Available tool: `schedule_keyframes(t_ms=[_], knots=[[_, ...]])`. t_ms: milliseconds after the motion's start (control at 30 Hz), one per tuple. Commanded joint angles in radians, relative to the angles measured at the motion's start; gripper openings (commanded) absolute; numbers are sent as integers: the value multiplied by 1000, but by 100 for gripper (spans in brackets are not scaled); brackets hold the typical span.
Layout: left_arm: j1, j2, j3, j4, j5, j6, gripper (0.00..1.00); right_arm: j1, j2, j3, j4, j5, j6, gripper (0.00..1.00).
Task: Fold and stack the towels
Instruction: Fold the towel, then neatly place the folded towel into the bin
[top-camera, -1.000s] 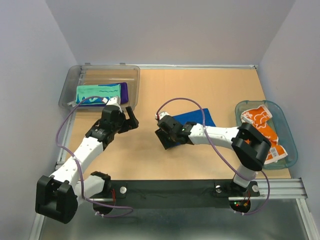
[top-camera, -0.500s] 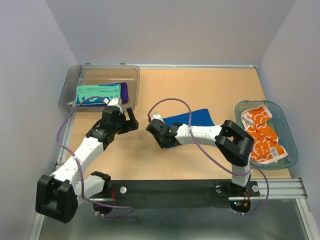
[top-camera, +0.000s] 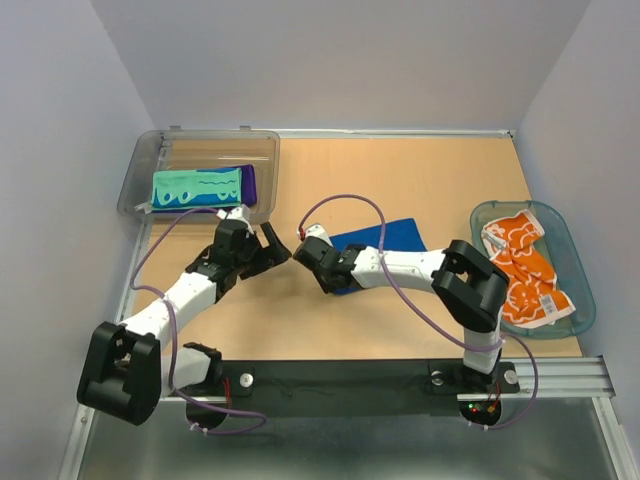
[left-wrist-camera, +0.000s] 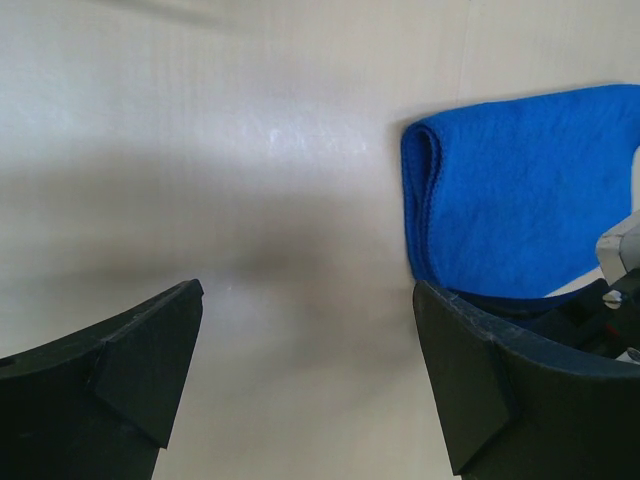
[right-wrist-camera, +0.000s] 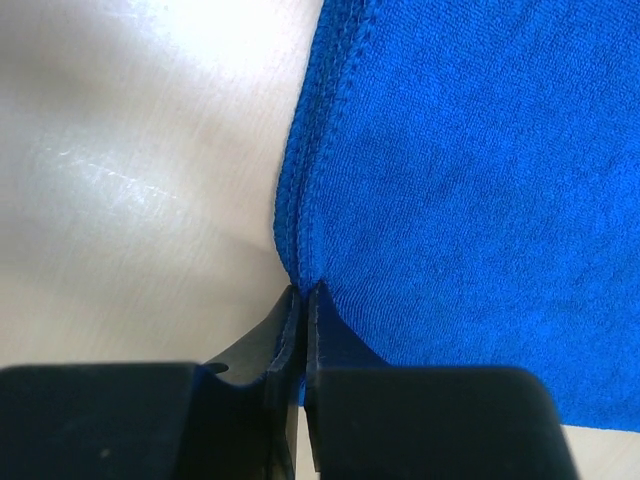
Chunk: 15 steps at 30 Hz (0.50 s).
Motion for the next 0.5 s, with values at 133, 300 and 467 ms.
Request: schedule_keyframes(t_ms=[133,300,467], knots=[[-77,100,-45,314,116,-263,98,-35,-135,-48,113,-116,48,1],[-166,221,-18,374,93,-337,98,-46,-174,-89,173,-141,78,1],[-229,330,-16,460,64,-440,97,-50,-203,-126,216,-148,104,1]])
